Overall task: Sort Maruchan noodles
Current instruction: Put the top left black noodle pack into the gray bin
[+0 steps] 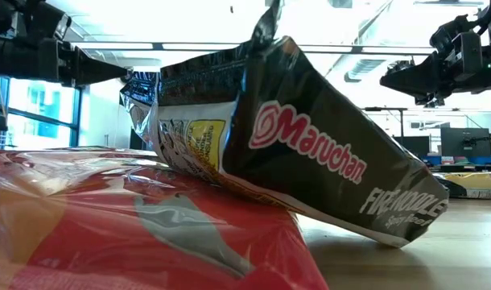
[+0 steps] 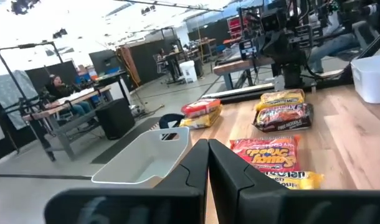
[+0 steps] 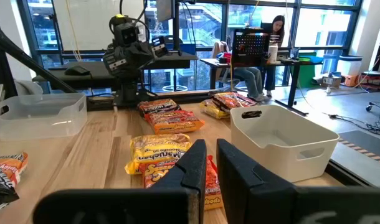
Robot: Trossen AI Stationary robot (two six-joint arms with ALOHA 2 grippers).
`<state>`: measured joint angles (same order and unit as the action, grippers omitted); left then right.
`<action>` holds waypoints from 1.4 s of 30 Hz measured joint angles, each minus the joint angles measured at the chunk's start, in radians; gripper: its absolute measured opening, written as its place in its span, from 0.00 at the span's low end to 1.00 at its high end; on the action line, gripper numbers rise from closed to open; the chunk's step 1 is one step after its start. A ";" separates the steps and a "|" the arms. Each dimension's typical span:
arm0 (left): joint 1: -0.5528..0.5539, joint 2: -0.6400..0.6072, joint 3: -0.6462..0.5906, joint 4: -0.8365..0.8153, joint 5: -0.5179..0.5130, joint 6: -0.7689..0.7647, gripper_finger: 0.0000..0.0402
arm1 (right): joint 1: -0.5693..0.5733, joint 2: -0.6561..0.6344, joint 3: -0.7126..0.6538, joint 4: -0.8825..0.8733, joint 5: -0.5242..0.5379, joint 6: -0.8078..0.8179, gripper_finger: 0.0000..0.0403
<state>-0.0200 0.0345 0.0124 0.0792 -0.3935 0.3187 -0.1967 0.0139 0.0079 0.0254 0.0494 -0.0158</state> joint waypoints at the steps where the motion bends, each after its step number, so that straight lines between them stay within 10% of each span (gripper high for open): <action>1: 0.000 0.000 0.000 0.002 0.000 -0.015 0.01 | 0.000 0.000 0.000 0.000 0.000 0.000 0.06; 11: 0.000 0.000 0.000 0.228 0.130 -0.292 0.01 | 0.000 0.000 0.000 0.000 0.000 0.000 0.06; 19: 0.048 0.065 0.023 0.159 0.013 -0.428 0.01 | 0.000 0.000 0.000 0.000 0.000 0.000 0.06; 33: 0.411 0.434 0.054 0.219 0.167 -0.793 0.01 | 0.000 0.000 0.000 0.000 0.000 0.000 0.06; 42: 0.597 0.662 0.306 -0.009 0.239 -0.760 0.01 | 0.000 0.000 0.000 0.000 0.000 0.000 0.06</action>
<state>0.5766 0.6964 0.3189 0.0702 -0.1542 -0.4411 -0.1967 0.0136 0.0079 0.0254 0.0491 -0.0158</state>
